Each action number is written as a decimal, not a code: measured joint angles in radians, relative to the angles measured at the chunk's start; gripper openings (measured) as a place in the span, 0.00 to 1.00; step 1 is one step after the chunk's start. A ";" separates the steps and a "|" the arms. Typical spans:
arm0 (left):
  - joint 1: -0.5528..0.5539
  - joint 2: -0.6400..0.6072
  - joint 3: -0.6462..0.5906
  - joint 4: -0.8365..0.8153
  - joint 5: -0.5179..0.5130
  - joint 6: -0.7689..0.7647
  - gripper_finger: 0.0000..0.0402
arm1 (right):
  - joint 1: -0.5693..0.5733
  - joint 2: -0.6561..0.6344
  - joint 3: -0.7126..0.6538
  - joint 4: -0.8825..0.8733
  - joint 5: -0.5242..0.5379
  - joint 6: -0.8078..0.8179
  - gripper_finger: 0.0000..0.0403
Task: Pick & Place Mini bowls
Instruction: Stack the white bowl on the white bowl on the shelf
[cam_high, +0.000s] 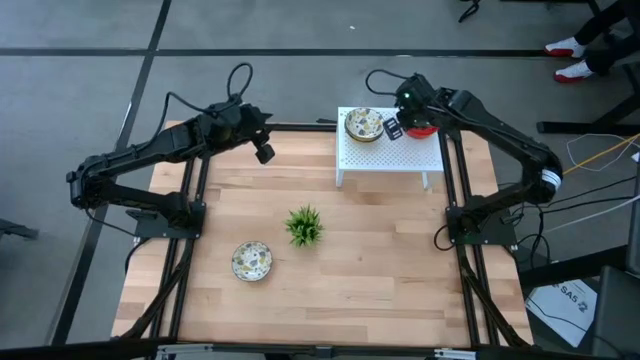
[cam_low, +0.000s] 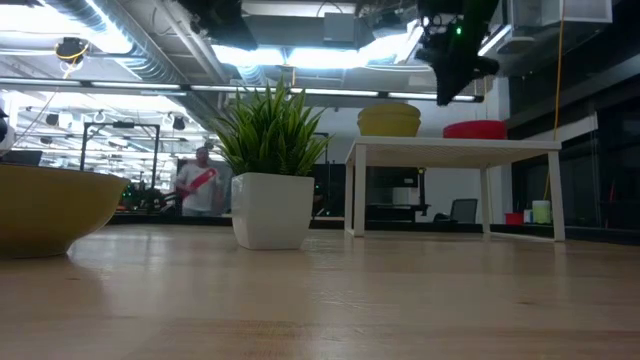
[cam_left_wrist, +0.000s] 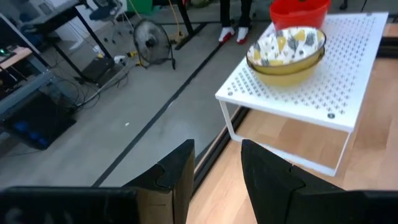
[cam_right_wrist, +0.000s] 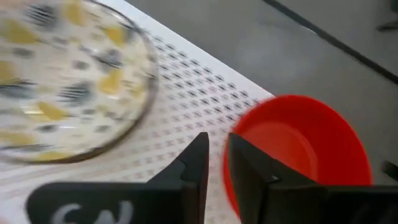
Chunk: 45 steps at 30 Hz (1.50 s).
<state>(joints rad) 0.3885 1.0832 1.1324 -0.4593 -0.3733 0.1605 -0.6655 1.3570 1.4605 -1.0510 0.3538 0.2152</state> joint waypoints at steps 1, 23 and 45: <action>0.000 0.000 0.000 0.008 0.000 0.000 0.32 | 0.003 -0.003 0.019 -0.007 -0.029 -0.009 0.15; 0.000 0.000 0.000 0.016 0.006 0.002 0.32 | 0.380 -0.324 -0.180 0.072 -0.115 -0.015 0.14; 0.000 0.000 0.000 -0.065 0.037 -0.039 0.32 | 0.397 -0.844 -0.962 0.706 -0.374 0.349 0.14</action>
<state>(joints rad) 0.3882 1.0832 1.1324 -0.5241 -0.3363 0.1213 -0.2684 0.5129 0.4982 -0.3448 -0.0200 0.5644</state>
